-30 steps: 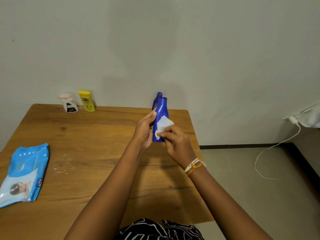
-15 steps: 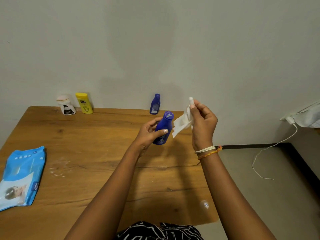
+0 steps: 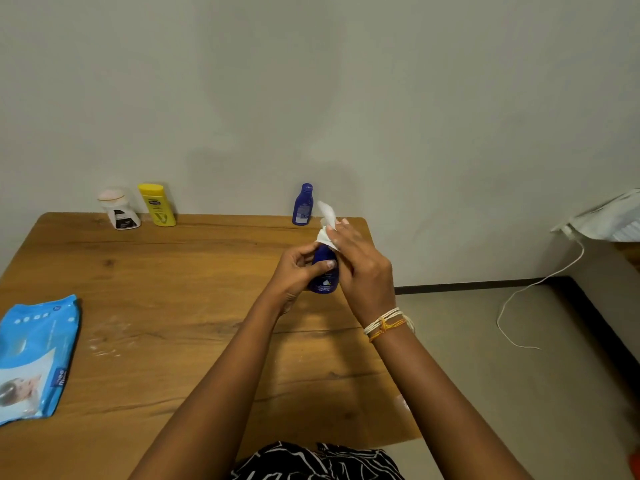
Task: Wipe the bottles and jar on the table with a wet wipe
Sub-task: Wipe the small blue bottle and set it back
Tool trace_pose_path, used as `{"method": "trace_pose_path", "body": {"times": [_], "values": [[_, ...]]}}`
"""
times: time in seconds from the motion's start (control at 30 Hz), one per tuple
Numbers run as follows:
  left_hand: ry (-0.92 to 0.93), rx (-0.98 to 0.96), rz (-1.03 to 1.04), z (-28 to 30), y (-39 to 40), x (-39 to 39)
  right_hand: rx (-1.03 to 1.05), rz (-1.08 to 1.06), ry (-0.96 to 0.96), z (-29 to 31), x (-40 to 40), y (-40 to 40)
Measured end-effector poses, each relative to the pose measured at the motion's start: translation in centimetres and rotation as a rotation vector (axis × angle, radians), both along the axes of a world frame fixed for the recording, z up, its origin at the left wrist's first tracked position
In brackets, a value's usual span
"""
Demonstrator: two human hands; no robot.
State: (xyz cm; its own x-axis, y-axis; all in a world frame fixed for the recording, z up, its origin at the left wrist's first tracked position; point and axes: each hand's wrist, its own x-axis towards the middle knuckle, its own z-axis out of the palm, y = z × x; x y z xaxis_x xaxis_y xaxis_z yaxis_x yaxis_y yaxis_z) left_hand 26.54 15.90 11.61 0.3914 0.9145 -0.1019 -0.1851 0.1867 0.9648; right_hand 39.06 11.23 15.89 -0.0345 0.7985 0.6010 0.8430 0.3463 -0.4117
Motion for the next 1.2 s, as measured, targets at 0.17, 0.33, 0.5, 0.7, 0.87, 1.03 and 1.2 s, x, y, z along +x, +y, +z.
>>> {"method": "trace_pose_path", "body": {"times": [0.17,0.33,0.5,0.7,0.87,1.03,1.2], "values": [[0.010,-0.006,-0.017,-0.2,0.0,0.0,0.158,-0.006,0.063,-0.1,0.8,-0.4],[0.000,-0.006,-0.023,-0.3,0.1,0.1,0.037,-0.382,1.059,1.0,0.6,0.3],[0.017,0.001,-0.015,-0.2,0.2,0.7,0.059,-0.204,0.568,1.4,0.0,0.3],[0.037,0.050,0.020,-0.8,0.1,0.5,0.016,-0.050,0.274,-0.9,-0.3,-0.1],[-0.027,-0.027,-0.031,-1.0,-0.1,0.9,0.057,-0.149,0.704,0.2,-1.1,-0.3],[-0.111,-0.159,-0.154,-1.3,-0.1,0.4,-0.334,-0.075,1.963,2.0,0.8,1.5],[-0.191,-0.199,-0.234,-0.7,-0.2,0.6,-0.244,-0.265,1.277,2.0,0.5,1.1]]}}
